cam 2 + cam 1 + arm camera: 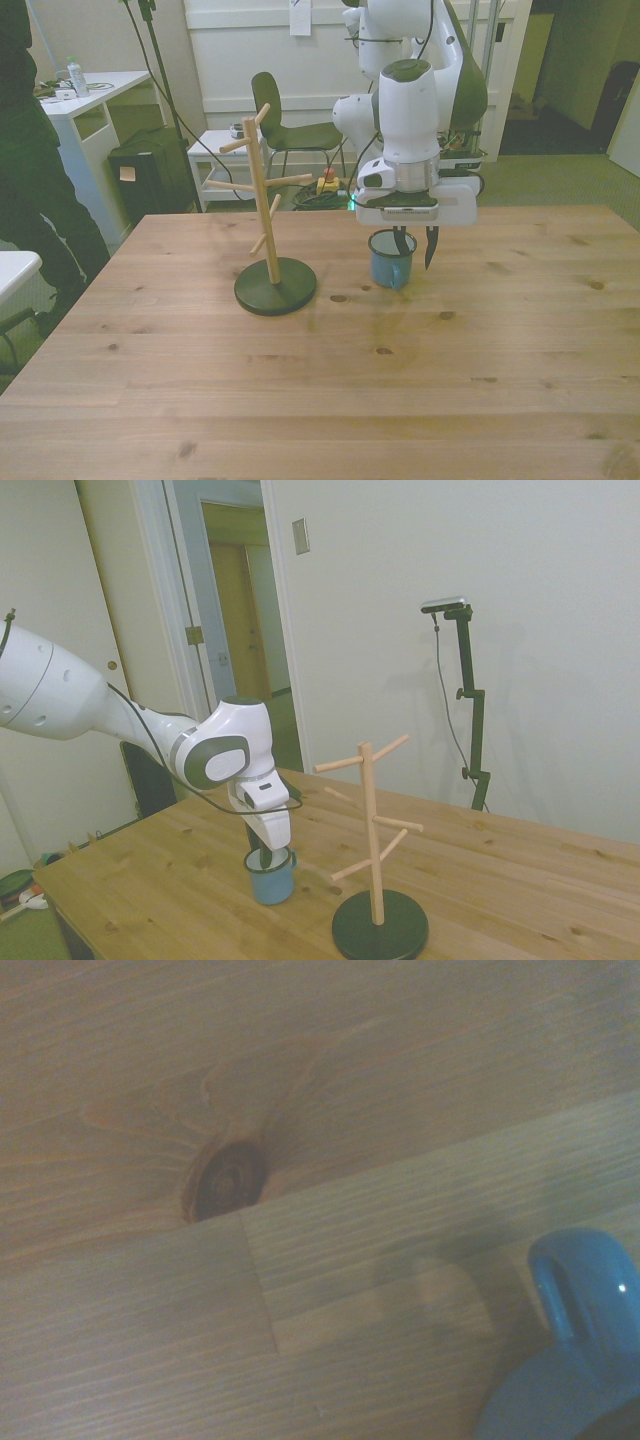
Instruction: Hang the mug
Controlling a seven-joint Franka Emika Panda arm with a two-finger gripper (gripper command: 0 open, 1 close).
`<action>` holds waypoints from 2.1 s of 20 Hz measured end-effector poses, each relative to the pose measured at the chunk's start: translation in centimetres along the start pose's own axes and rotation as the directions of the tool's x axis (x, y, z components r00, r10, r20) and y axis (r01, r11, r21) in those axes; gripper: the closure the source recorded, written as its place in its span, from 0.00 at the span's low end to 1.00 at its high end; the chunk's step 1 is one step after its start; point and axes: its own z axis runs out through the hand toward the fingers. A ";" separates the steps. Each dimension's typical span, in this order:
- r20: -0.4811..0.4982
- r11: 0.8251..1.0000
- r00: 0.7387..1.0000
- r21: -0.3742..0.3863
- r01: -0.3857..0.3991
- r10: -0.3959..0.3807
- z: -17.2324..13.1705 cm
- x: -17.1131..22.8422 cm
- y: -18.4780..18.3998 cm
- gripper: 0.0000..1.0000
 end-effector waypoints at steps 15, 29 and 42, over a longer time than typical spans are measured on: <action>-0.024 1.000 0.999 0.007 0.025 -0.025 -0.9 -0.3 -0.3 1.00; -0.108 0.990 0.994 0.130 0.044 -0.030 -10.1 -2.3 3.6 1.00; -0.123 0.975 0.992 0.222 0.020 0.007 -16.2 0.4 8.2 1.00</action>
